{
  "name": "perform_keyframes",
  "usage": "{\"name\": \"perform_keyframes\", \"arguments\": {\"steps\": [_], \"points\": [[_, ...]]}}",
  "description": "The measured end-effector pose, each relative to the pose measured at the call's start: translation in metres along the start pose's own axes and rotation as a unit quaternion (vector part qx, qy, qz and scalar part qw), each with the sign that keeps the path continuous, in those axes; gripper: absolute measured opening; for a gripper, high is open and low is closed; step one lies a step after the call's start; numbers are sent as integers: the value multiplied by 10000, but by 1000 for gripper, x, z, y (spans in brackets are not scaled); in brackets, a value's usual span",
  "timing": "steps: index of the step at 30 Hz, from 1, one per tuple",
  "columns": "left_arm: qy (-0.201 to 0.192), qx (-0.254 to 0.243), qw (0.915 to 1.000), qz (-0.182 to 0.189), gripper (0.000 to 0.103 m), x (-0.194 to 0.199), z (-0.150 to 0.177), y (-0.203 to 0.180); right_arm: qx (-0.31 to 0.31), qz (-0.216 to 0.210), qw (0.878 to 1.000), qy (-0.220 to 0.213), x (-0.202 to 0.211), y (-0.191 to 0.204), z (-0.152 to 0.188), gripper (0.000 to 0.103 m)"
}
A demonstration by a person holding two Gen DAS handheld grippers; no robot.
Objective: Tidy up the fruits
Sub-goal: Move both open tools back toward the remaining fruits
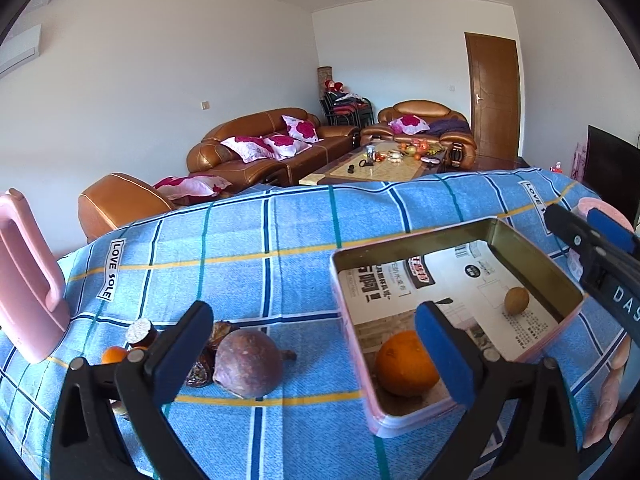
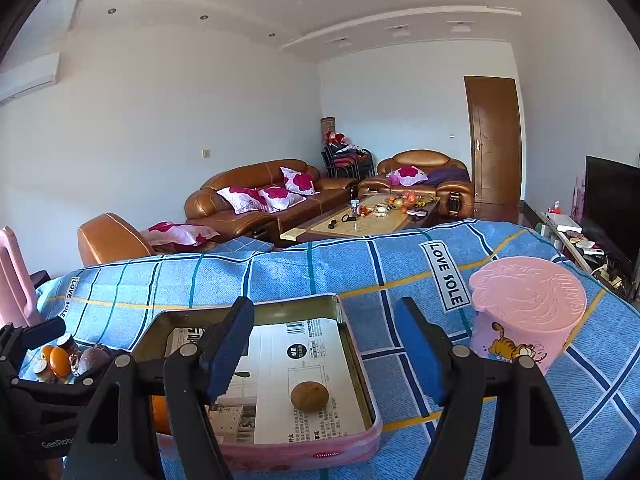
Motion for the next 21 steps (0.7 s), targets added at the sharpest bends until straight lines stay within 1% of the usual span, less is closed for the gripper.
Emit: {"name": "perform_keyframes", "arguments": {"steps": [3,8,12,21], "points": [[36,-73,9999,-119,103,-1,5,3,-26,90,9999,-43,4,-1,1,74],[78,-230,9995,-201,103,1,13,6,-76,202,9998,-24,8,1,3,74],[82,-275,9994,-197,103,5,16,9,-81,284,9995,-111,16,5,6,74],[148,-189,9996,-136,103,11,22,23,-280,323,9991,-1,27,13,12,74]]}}
Point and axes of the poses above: each gripper's, at about its wrist camera, not at the fingertips, and x roughly against the way its jaws point, y to its left, z to its underside, the point moved 2 cm from there along -x, roughly the way its jaws point
